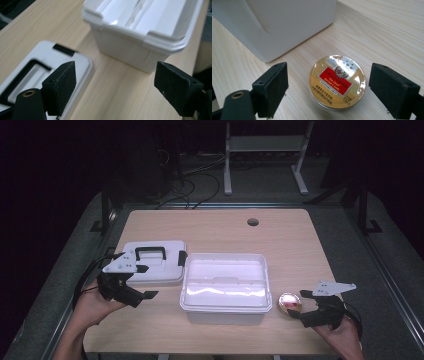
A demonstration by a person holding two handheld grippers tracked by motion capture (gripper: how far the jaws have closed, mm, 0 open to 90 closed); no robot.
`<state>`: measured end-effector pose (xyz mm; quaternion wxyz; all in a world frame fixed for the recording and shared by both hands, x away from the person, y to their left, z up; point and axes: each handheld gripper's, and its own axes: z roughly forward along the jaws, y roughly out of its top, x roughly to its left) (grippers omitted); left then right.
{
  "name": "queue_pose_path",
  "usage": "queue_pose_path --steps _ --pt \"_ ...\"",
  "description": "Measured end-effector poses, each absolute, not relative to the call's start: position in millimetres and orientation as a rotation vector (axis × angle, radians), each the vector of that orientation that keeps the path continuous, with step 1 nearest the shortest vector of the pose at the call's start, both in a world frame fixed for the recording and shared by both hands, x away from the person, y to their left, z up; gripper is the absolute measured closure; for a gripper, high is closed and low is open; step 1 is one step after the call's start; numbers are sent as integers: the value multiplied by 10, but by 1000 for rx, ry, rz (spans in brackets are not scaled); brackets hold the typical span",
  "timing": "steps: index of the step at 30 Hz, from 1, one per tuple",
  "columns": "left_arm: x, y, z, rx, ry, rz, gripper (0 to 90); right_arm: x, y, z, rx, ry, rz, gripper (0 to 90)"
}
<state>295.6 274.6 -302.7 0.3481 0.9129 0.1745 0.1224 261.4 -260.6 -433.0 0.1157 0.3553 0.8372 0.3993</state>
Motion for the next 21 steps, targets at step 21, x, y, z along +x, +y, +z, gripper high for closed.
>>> queue_pose_path --steps 21 --pt "3397 1333 -2827 2634 88 84 366 2605 -2597 -4297 1022 2461 1167 152"
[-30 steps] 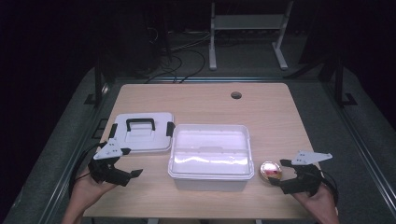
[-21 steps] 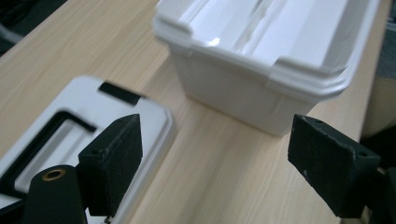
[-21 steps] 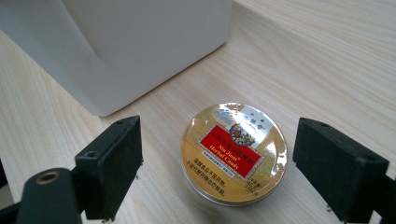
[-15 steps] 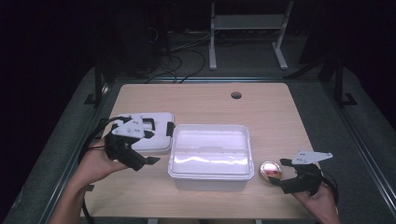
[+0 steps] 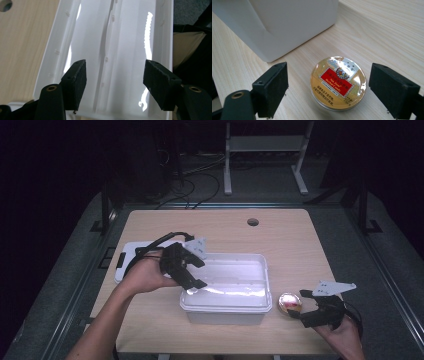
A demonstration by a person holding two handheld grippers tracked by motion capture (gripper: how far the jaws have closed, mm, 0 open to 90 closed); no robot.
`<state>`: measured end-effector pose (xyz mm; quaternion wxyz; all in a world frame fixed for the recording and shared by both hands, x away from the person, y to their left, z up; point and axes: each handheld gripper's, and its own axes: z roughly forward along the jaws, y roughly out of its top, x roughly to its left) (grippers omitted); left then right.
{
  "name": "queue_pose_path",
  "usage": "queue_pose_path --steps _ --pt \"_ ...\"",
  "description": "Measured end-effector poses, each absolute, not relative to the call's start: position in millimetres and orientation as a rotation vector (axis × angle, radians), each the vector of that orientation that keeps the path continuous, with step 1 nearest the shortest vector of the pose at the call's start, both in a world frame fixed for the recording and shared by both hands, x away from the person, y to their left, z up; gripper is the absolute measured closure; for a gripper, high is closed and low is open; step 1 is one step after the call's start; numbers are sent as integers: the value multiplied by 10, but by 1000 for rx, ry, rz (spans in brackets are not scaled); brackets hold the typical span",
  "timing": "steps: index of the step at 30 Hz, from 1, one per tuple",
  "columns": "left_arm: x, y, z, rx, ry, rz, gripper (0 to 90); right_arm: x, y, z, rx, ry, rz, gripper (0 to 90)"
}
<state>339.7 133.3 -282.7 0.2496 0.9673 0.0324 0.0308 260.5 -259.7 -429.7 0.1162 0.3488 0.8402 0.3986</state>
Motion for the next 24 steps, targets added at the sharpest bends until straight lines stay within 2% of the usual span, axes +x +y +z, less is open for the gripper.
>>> queue_pose_path --steps 12,15,24 --pt "3556 807 -2976 2757 8 8 495 2589 -2571 -4281 997 2466 1165 152" --pt "3594 718 -3001 2779 -19 -14 569 2585 -2568 -4276 991 2465 1167 152" --pt "3666 568 -3092 2822 -46 -61 698 2585 -2554 -4267 981 2466 1167 152"
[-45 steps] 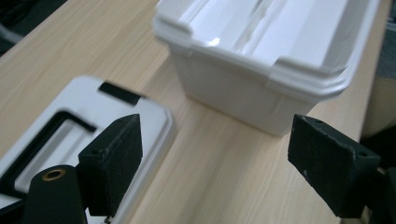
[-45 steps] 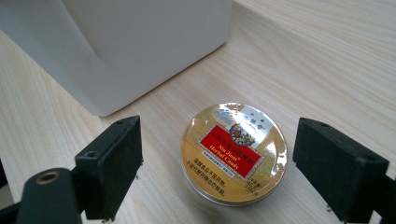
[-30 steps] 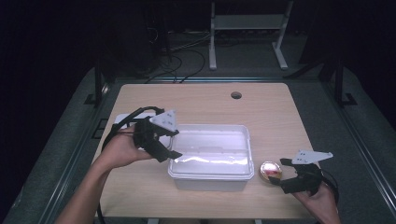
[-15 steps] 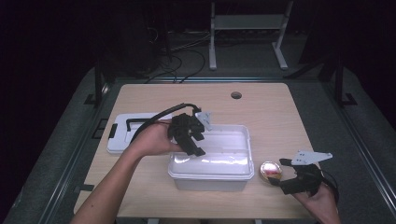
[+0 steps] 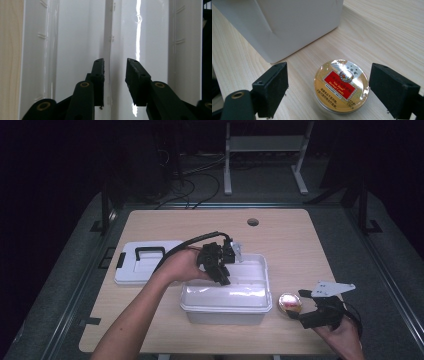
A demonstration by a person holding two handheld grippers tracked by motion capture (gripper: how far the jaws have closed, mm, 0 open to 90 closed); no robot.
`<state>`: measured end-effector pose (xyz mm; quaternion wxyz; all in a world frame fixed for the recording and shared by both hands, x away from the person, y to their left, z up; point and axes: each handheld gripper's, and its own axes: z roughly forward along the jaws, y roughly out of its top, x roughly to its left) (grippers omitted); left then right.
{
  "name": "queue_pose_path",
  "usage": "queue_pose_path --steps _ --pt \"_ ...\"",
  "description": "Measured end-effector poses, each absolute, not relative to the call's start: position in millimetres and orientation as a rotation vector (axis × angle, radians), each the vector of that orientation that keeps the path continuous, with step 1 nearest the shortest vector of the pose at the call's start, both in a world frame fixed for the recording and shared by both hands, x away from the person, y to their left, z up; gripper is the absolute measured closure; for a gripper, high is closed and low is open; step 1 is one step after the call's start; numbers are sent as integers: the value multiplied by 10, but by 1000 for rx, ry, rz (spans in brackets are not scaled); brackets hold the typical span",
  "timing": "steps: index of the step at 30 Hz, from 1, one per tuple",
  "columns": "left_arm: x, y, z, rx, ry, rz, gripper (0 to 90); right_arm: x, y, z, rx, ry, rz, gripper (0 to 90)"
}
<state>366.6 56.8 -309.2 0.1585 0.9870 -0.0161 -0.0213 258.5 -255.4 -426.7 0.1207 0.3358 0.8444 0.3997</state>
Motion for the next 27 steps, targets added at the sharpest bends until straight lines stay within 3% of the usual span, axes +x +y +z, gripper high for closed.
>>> queue_pose_path --steps 5,14,27 --pt "3707 541 -3138 2845 -41 -85 796 2583 -2550 -4260 978 2464 1171 152" --pt "3726 509 -3184 2858 -44 -93 885 2575 -2546 -4250 973 2463 1171 152" --pt "3712 491 -3170 2874 -41 -83 894 2575 -2552 -4240 970 2458 1181 152"
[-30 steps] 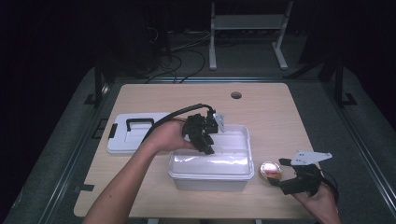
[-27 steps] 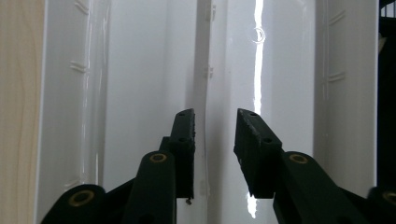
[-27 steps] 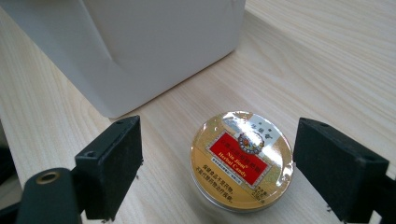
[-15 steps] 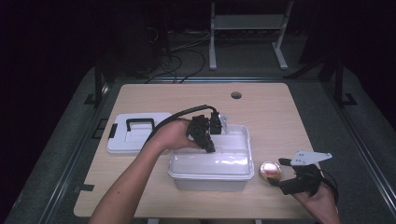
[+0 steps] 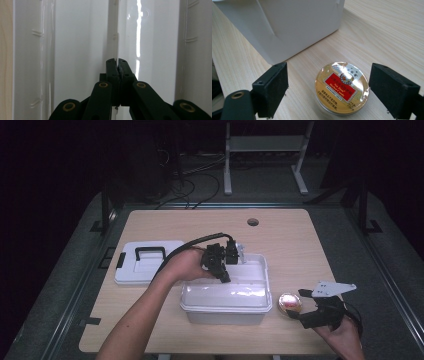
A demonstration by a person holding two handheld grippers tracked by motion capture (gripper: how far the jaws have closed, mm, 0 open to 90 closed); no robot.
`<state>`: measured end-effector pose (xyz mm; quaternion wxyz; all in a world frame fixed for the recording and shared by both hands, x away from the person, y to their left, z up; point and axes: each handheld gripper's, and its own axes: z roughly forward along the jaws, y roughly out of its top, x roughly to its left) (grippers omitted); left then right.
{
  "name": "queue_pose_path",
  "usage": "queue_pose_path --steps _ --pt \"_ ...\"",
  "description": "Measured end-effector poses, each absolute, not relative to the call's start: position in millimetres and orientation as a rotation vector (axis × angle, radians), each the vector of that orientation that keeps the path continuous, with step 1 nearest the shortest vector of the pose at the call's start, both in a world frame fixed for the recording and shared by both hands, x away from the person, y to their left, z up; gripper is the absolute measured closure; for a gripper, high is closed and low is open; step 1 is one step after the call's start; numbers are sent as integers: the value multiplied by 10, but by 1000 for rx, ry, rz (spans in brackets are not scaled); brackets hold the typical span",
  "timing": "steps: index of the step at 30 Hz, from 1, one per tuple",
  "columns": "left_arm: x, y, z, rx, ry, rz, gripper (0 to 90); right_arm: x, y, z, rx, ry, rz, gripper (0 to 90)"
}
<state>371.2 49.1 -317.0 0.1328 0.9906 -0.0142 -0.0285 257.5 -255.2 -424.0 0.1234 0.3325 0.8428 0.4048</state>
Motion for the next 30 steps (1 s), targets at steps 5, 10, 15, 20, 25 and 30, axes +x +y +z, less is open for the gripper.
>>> queue_pose_path --steps 5,10,15,20,25,30 --pt "3709 495 -3157 2865 -33 -83 894 2575 -2551 -4241 966 2461 1177 152" --pt "3696 501 -3085 2859 -32 -64 894 2580 -2548 -4243 966 2464 1177 152" --pt "3675 555 -2958 2822 -35 -60 894 2582 -2557 -4240 971 2457 1184 152" --pt "3597 711 -2675 2764 -48 -11 894 2578 -2559 -4232 971 2456 1177 152" --pt "3514 969 -2473 2747 -21 44 894 2578 -2550 -4235 976 2460 1174 152" --pt "3440 1453 -2346 2728 56 96 894 2576 -2570 -4227 982 2448 1178 152"
